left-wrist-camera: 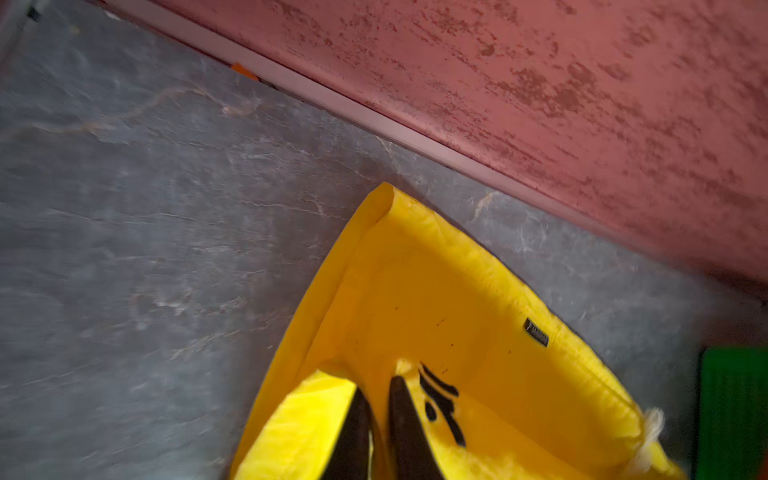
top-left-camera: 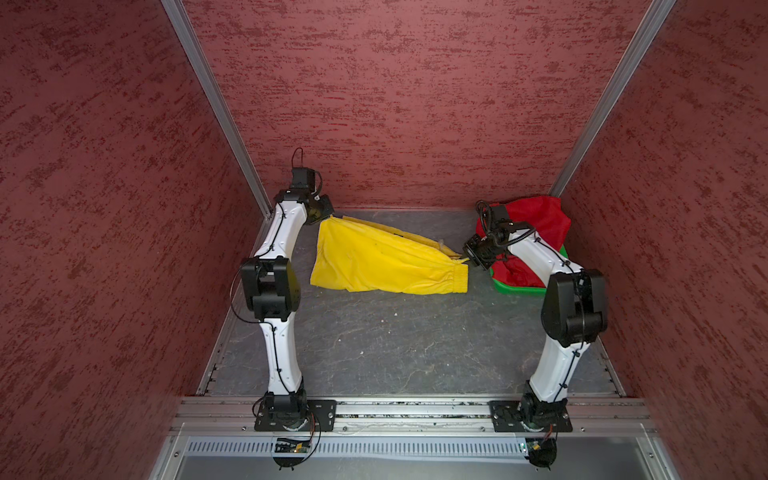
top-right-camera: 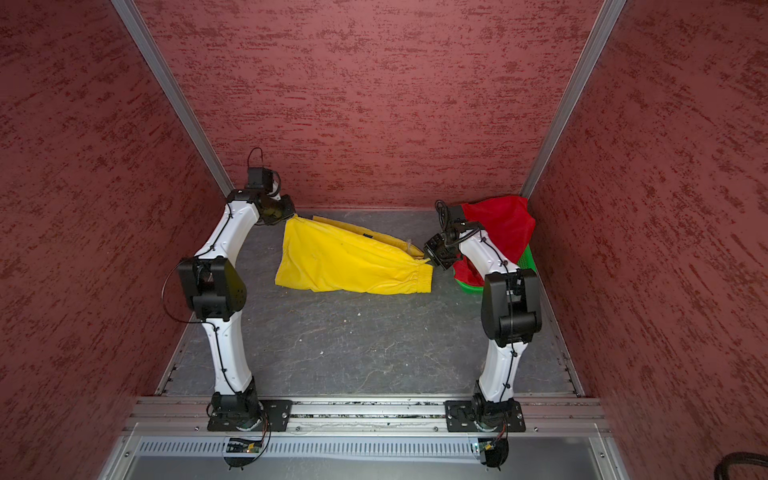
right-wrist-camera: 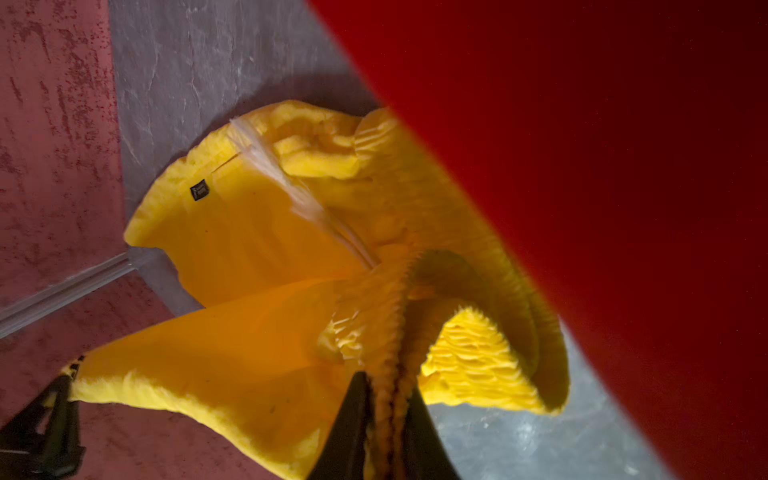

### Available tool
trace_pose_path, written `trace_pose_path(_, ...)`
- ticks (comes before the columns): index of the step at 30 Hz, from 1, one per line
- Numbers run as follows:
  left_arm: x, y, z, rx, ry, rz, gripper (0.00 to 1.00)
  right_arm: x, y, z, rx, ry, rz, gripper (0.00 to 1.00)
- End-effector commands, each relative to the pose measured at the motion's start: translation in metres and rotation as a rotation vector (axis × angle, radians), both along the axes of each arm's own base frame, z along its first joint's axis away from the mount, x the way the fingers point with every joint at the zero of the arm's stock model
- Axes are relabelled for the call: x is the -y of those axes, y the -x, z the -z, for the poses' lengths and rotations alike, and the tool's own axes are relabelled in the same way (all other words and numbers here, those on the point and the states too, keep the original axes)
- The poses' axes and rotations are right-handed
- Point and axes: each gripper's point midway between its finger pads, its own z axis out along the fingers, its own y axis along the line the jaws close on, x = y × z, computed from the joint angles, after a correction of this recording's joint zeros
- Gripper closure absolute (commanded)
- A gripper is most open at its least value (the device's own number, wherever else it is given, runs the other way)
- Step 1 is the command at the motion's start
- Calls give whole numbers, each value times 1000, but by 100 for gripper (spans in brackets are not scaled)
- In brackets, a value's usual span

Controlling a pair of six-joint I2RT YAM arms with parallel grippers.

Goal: Fold and stack the shorts

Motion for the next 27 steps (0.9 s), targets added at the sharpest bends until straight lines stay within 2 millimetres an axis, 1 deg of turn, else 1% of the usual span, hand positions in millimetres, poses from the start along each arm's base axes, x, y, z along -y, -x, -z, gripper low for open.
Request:
trace_pose_path(1,8,-25,38,-56,44,-12,65,16,-41,-1,86,56,69,65)
trace_pose_path(3,13,-37,43,-69,54,-9,50,21,-55,-12,130,97,75,59)
trace_pose_path(5,16,-41,35,-50,60,-10,27,28,-64,-31,176,143,80,54)
trace_pose_path(7,16,-38,25,-36,58,-13,20,36,-68,-53,218,194,82,52)
trace_pose_path(8,15,-34,19,-32,58,-12,7,38,-69,-65,247,213,75,51)
trace_pose_path(9,16,-29,13,-26,62,-4,0,38,-68,-74,270,225,65,52)
trace_pose_path(10,18,-22,7,-21,63,8,0,36,-66,-82,288,229,52,53)
trace_pose_path(11,21,-13,5,-25,65,22,0,30,-62,-88,306,229,24,54)
trace_pose_path(12,24,-4,3,-28,68,33,0,22,-58,-92,320,227,-4,56)
trace_pose_path(13,30,7,5,-40,82,51,1,11,-52,-92,329,220,-42,58)
trace_pose_path(14,39,16,0,-33,107,77,0,1,-43,-89,322,216,-72,59)
trace_pose_path(15,45,27,7,-52,121,96,0,-8,-37,-86,322,208,-98,61)
trace_pose_path(18,64,56,25,-112,150,130,0,-48,-20,-67,336,124,-179,65)
trace_pose_path(20,77,72,41,-160,179,146,0,-75,-10,-47,334,35,-212,66)
trace_pose_path(22,86,86,58,-211,198,145,0,-94,-6,-31,335,3,-246,66)
trace_pose_path(24,88,98,75,-263,210,126,0,-104,-1,-10,304,-2,-270,66)
trace_pose_path(27,84,114,98,-335,220,88,0,-103,9,23,241,19,-277,66)
